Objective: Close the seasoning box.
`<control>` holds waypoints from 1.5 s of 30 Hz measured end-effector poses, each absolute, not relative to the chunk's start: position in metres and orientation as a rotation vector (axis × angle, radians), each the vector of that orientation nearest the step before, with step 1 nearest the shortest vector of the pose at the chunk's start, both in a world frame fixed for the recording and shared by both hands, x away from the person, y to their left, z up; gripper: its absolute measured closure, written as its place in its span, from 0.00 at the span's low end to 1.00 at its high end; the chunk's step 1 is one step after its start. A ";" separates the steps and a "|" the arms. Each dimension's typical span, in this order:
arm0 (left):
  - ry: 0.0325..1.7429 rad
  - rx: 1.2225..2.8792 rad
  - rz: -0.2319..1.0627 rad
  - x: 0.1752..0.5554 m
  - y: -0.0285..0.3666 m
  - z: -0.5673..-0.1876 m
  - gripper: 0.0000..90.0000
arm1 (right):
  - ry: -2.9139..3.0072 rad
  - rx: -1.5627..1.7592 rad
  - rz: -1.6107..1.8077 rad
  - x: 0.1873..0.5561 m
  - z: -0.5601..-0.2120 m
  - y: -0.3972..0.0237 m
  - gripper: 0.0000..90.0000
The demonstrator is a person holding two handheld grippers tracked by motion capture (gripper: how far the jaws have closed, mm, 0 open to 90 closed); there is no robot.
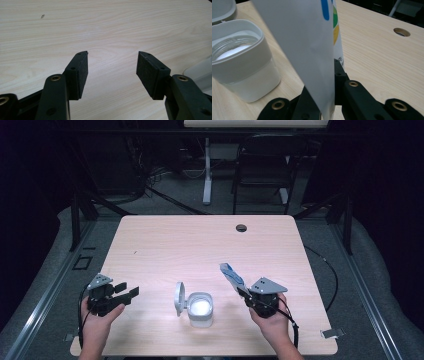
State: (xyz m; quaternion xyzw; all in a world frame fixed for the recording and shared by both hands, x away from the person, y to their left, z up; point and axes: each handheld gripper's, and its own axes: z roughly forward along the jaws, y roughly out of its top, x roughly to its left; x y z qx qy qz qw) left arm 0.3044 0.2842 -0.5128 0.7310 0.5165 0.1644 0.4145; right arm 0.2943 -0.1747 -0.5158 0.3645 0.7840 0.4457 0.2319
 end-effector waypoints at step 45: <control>1.246 1.914 0.406 0.304 0.260 -0.515 0.48 | 2.140 1.261 1.153 0.307 -0.566 -0.195 0.86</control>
